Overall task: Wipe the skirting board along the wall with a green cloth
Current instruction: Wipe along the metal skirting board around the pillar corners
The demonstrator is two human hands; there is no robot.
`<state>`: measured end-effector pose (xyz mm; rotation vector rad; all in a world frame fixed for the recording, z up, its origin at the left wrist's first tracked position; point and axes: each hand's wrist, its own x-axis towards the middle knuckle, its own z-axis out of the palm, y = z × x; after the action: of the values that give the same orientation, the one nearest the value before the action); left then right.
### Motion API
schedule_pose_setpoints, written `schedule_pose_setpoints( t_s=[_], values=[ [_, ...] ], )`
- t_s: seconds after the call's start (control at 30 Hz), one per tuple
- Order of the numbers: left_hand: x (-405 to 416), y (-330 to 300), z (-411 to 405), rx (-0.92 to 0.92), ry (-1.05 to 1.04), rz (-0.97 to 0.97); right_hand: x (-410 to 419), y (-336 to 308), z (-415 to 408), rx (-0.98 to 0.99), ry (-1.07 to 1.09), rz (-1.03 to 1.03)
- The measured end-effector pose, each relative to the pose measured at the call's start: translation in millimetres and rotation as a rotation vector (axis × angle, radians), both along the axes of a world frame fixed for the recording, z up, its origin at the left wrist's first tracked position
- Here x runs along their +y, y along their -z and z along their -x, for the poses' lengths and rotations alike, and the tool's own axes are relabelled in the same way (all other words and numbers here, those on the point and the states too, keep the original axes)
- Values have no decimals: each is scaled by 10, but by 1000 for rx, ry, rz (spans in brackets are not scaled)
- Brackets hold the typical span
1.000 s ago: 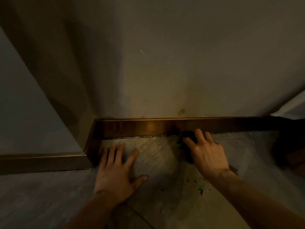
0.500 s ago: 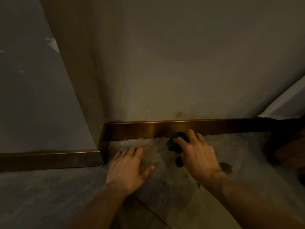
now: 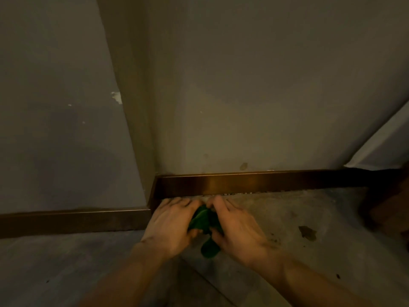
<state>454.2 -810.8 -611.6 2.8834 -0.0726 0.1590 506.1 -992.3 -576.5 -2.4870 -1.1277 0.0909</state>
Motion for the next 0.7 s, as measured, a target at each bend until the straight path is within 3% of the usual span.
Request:
schedule_pose_setpoints(
  t_s=[0.37,0.7],
  values=[
    [393,-435,387,9,-148,-170,492,-168,92,-112,-96,129],
    [684,-776,645,69,-165,-305,812,-256,155,-123,-204,47]
  ],
)
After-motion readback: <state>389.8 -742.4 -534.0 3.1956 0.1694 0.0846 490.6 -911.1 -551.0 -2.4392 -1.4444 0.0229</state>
